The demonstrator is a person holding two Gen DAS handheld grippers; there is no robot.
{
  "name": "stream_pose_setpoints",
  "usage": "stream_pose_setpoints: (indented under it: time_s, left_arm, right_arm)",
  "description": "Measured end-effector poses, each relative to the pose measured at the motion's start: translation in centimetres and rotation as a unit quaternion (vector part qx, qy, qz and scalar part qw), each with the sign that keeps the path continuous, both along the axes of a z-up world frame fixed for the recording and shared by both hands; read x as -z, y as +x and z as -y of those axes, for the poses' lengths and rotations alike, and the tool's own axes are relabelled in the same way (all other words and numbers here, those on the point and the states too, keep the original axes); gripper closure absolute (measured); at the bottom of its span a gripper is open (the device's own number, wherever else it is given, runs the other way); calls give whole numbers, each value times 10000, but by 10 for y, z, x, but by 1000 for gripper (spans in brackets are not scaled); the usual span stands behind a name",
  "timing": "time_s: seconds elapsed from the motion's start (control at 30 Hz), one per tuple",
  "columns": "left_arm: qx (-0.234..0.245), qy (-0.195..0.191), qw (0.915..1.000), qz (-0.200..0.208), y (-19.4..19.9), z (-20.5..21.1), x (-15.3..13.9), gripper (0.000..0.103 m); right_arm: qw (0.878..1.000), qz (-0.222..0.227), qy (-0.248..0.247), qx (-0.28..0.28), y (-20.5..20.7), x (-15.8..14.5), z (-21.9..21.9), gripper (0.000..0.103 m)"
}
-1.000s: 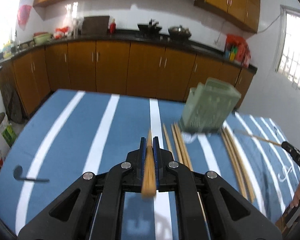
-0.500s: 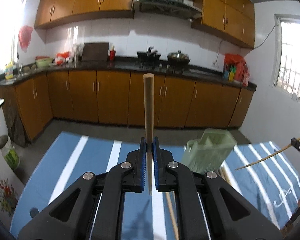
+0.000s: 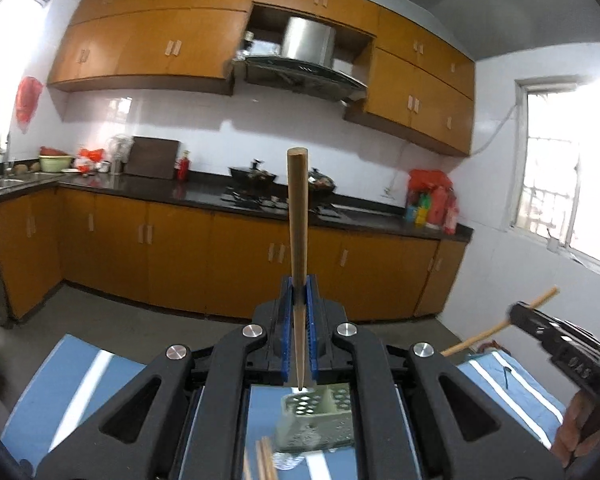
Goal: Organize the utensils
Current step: 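Lower the chopsticks into the green holder and open both grippers, then return to the table and close each gripper on another chopstick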
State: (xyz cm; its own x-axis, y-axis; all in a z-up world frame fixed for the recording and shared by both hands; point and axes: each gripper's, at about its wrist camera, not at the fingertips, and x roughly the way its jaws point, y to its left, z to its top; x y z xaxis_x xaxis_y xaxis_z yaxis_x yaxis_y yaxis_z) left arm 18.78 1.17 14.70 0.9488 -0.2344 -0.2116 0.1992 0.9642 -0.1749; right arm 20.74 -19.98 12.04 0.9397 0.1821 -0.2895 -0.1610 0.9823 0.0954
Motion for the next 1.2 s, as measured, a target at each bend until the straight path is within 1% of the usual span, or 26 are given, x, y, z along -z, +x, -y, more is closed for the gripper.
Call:
stream_pose_setpoints:
  time_s: [0.07, 0.13, 0.23, 0.33, 0.4, 0.47, 0.5, 0.53, 0.57, 0.6, 0.73, 0.83, 0.93, 1.0, 1.03, 1.07, 1.1, 1.13, 1.2]
  left_arm:
    - [103, 68, 9998, -143, 11, 10, 13, 96]
    - [143, 165, 9994, -251, 20, 18, 26, 96]
    - [179, 240, 9988, -401, 33, 26, 42, 96]
    - [172, 234, 9976, -627, 45, 29, 54, 96]
    - [174, 165, 9966, -790, 49, 27, 59, 96]
    - [187, 105, 9962, -849, 49, 26, 59, 95]
    - [180, 104, 9962, -849, 48, 25, 59, 92]
    - [143, 106, 9965, -819, 46, 24, 57, 82]
    - [126, 94, 9968, -788, 45, 22, 55, 76]
    - [99, 73, 9972, -740, 44, 22, 52, 65]
    - [12, -31, 9982, -590, 30, 12, 40, 64]
    - [-31, -164, 9988, -471, 15, 1, 32, 64]
    - [-100, -379, 9986, -364, -6, -15, 29, 63]
    - [-141, -548, 9976, -398, -18, -27, 34, 63]
    - [-176, -618, 9969, -462, -26, -33, 40, 63]
    - [-241, -594, 9964, -549, -31, -37, 48, 63]
    - [-307, -529, 9961, -636, -32, -40, 55, 63]
    - [-414, -395, 9952, -797, -35, -42, 67, 63]
    - [-511, -175, 9913, -1199, -37, -44, 97, 63]
  right_arm:
    - [9997, -223, 22, -69, 13, 8, -5, 95]
    - [9987, -474, 161, -136, 28, 19, -3, 95]
    - [9969, -726, 280, -116, 42, 33, -1, 95]
    - [9957, -882, 264, -91, 55, 44, -3, 95]
    - [9950, -957, 273, -64, 57, 52, -4, 93]
    - [9952, -930, 285, -45, 59, 53, -1, 87]
    - [9953, -917, 295, -31, 58, 54, -1, 82]
    - [9955, -890, 332, -18, 57, 53, 1, 80]
    - [9956, -861, 371, -11, 54, 51, 3, 78]
    - [9958, -834, 391, -4, 52, 50, 4, 78]
    - [9972, -615, 414, 88, 32, 39, 8, 78]
    - [9982, -408, 405, 193, 9, 34, 16, 76]
    - [9976, -356, 462, 367, -17, 44, 27, 74]
    - [9961, -533, 502, 493, -27, 62, 34, 74]
    - [9944, -760, 469, 559, -30, 80, 36, 74]
    - [9921, -1001, 453, 599, -31, 98, 37, 74]
    - [9899, -1202, 457, 602, -31, 114, 38, 75]
    - [9837, -1640, 442, 598, -28, 144, 38, 75]
    - [9744, -2125, 495, 549, -27, 179, 35, 85]
